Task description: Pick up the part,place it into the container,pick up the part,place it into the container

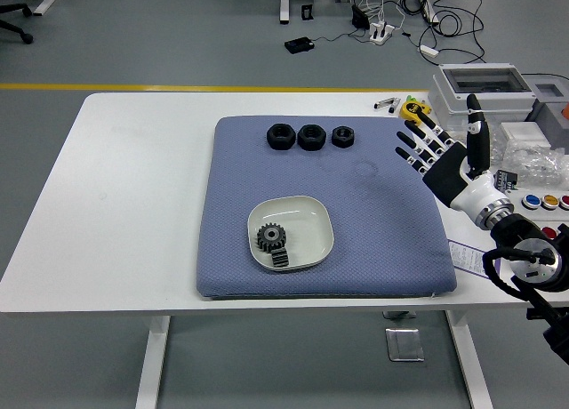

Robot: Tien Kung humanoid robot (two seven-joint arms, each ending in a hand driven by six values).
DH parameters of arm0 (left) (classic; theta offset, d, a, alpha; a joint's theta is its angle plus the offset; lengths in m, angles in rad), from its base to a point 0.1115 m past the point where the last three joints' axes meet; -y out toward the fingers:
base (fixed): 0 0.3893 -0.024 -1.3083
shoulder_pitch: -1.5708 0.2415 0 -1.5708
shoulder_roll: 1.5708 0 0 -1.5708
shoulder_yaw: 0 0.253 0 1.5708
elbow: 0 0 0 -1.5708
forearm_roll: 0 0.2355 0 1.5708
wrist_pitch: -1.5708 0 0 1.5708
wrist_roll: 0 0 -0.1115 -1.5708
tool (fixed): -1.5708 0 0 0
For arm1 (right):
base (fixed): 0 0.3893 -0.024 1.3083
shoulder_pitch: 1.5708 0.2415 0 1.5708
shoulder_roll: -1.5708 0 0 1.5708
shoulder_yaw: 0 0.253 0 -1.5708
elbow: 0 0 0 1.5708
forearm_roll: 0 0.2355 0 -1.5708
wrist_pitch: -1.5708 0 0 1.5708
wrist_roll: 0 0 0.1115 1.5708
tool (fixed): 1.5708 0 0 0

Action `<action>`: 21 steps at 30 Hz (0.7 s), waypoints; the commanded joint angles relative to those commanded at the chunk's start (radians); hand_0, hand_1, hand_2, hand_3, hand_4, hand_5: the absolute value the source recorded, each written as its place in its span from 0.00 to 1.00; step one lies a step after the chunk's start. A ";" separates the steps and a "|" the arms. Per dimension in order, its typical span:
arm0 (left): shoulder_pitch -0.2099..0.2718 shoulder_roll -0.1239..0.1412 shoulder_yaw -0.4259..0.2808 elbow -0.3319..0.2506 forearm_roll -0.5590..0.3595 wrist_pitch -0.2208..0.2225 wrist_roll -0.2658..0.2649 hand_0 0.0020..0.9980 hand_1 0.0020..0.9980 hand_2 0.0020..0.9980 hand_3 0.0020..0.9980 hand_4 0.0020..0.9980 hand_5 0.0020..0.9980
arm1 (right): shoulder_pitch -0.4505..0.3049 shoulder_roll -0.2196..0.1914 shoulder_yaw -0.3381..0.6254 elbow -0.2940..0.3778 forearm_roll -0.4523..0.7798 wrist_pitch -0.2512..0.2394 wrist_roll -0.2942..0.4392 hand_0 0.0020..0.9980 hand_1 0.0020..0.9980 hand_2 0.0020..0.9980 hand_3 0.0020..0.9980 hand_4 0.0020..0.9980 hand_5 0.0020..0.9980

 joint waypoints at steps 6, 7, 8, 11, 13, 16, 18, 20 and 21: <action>0.001 0.000 -0.003 0.000 0.006 -0.001 0.001 0.70 0.60 0.65 0.56 0.57 0.59 | -0.025 -0.017 0.030 0.006 -0.253 -0.062 0.028 0.97 0.87 0.90 0.93 1.00 0.96; 0.001 0.000 -0.004 0.000 0.007 -0.001 0.001 0.70 0.60 0.65 0.56 0.57 0.59 | -0.031 -0.019 0.033 0.000 -0.299 -0.054 0.026 0.97 0.87 0.90 0.93 1.00 0.96; 0.002 -0.001 -0.004 0.000 0.007 -0.001 0.001 0.70 0.60 0.65 0.56 0.57 0.59 | -0.036 -0.021 0.035 -0.004 -0.338 -0.047 0.025 0.97 0.87 0.90 0.93 1.00 0.96; 0.002 -0.001 -0.005 0.000 0.009 -0.001 0.001 0.70 0.60 0.65 0.56 0.57 0.59 | -0.050 -0.025 0.038 -0.009 -0.458 -0.032 0.025 0.97 0.87 0.90 0.93 1.00 0.96; 0.003 -0.002 -0.004 0.000 0.009 -0.001 0.001 0.70 0.60 0.65 0.56 0.57 0.59 | -0.059 -0.028 0.040 -0.012 -0.506 -0.022 0.028 0.97 0.87 0.89 0.92 1.00 0.96; 0.003 -0.002 -0.003 0.000 0.007 -0.001 0.000 0.70 0.60 0.65 0.56 0.57 0.59 | -0.070 -0.027 0.047 -0.015 -0.532 -0.017 0.043 0.97 0.87 0.89 0.92 1.00 0.96; 0.004 -0.004 -0.004 0.000 0.008 0.000 0.001 0.70 0.60 0.65 0.56 0.57 0.59 | -0.077 -0.025 0.055 -0.017 -0.551 -0.014 0.061 0.96 0.87 0.89 0.91 1.00 0.96; 0.004 -0.004 -0.006 0.000 0.011 0.000 0.002 0.70 0.60 0.65 0.56 0.57 0.59 | -0.080 -0.025 0.058 -0.017 -0.574 -0.010 0.074 0.96 0.87 0.89 0.91 1.00 0.96; 0.004 -0.004 -0.006 0.000 0.012 0.000 0.002 0.70 0.60 0.65 0.56 0.57 0.59 | -0.081 -0.025 0.059 -0.016 -0.587 -0.007 0.080 0.96 0.87 0.89 0.91 1.00 0.96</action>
